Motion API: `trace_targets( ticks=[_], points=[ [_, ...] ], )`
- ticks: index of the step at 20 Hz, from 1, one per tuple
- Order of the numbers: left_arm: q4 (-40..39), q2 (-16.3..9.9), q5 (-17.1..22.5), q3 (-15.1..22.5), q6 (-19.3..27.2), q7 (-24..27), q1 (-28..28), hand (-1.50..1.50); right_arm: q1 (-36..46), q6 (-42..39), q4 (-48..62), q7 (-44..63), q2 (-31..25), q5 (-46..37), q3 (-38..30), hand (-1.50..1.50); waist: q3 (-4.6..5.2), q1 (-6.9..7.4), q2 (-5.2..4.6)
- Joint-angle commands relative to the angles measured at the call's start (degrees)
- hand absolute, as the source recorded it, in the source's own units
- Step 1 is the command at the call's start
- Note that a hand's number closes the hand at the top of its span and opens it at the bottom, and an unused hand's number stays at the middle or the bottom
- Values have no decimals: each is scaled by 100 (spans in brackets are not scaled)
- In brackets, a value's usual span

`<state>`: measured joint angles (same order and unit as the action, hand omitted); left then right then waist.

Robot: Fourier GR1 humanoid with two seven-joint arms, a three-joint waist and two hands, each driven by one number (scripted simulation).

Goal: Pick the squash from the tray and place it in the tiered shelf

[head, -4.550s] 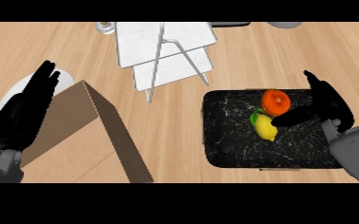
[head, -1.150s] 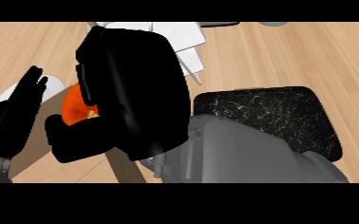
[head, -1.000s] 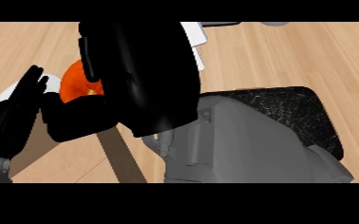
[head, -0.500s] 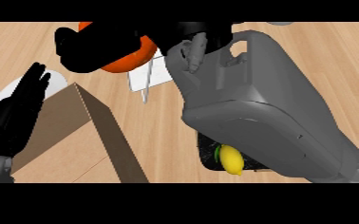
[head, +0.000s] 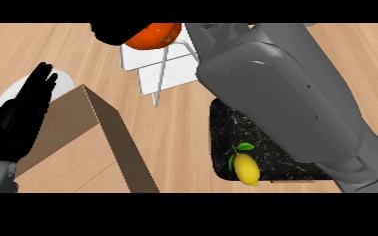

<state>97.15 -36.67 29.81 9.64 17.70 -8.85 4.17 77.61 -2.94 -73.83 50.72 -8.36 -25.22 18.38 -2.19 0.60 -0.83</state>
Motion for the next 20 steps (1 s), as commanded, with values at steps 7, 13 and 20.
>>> trace_targets(
  ticks=[7,13,20],
  points=[
    [-774,420,77,686,-86,-380,-467,0,66,271,1056,-821,-1,-250,-48,150,240,85,-123],
    [-799,501,182,652,-41,-389,-394,0,225,380,1496,-1446,-136,-169,-320,150,239,112,-140],
    [-912,432,120,718,-18,-470,-225,0,376,495,1949,-1748,164,-197,-303,150,238,44,-115]
  ],
)
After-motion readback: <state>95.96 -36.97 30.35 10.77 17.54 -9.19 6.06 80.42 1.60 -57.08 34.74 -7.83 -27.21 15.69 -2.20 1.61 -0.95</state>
